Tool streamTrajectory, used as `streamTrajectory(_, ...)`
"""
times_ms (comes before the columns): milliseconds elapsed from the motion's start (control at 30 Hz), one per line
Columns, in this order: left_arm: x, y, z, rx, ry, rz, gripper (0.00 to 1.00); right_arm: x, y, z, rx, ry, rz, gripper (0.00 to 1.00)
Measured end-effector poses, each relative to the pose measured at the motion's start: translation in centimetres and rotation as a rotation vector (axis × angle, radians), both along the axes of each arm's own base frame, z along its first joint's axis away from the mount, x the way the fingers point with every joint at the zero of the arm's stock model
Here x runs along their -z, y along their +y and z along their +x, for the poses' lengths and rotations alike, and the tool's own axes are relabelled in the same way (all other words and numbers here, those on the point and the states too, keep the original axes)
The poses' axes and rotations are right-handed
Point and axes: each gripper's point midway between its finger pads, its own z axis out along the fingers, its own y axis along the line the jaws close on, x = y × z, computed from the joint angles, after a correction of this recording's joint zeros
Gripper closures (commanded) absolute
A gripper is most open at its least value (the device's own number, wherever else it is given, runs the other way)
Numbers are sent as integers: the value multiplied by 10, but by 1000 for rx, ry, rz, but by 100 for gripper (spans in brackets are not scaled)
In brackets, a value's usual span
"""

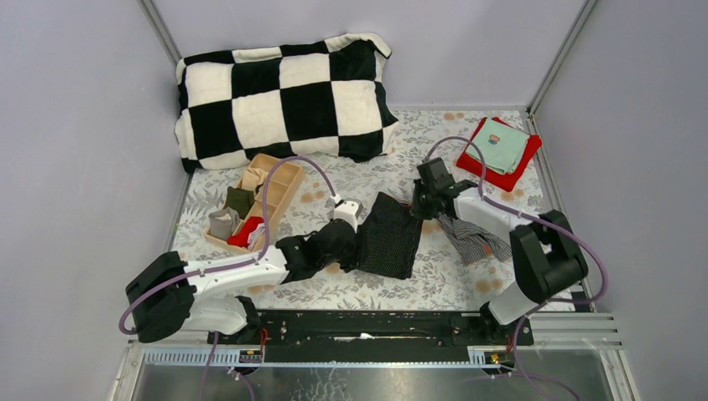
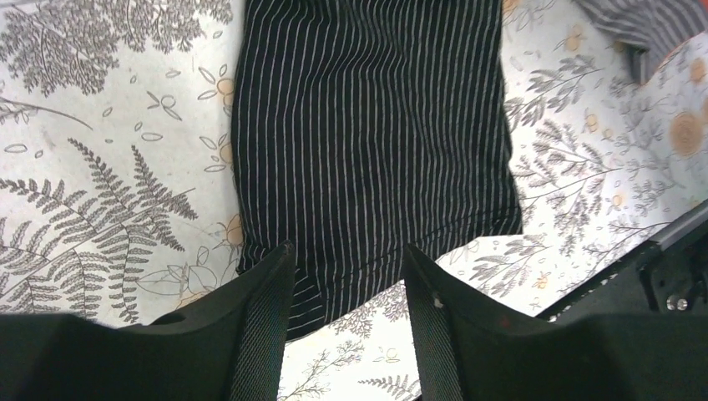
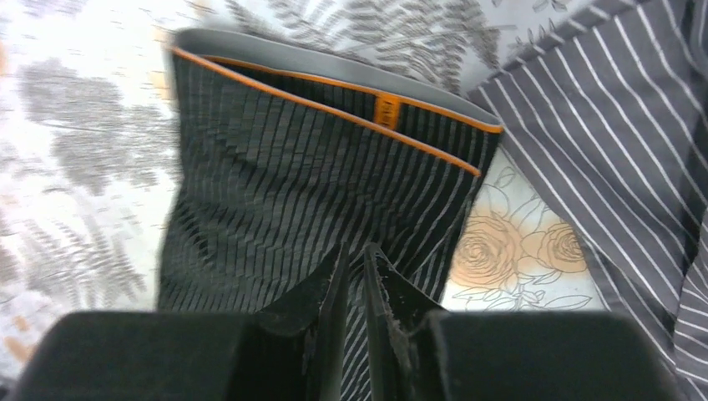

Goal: Roll the underwear
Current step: Fold the underwear at the center of the board.

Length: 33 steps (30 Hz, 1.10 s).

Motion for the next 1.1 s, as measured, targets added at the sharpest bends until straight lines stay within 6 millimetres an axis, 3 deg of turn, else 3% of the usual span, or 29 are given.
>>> streamTrajectory(200, 24, 9, -8, -5, 49, 40, 46, 51, -21, -7, 49, 122, -143, 80)
streamTrajectory(333, 38, 15, -13, -9, 73, 69, 46, 41, -22, 5, 56, 83, -167, 71)
streamTrajectory(500, 45, 22, -15, -20, 84, 88, 44, 26, -18, 7, 38, 56, -141, 57)
streamTrajectory(667, 36, 30, -12, -62, 53, 72, 40, -11, -16, 11, 41, -35, -93, 64)
streamTrajectory(767, 35, 34, -12, -80, 46, 64, 39, -21, -5, 14, -4, -52, -41, 70)
streamTrajectory(867, 42, 37, -14, -88, 61, 77, 40, -21, 20, 15, -92, -23, 51, 73)
streamTrajectory(1100, 68, 44, -19, -107, 110, 131, 54, -10, 63, 32, -201, 30, 188, 74)
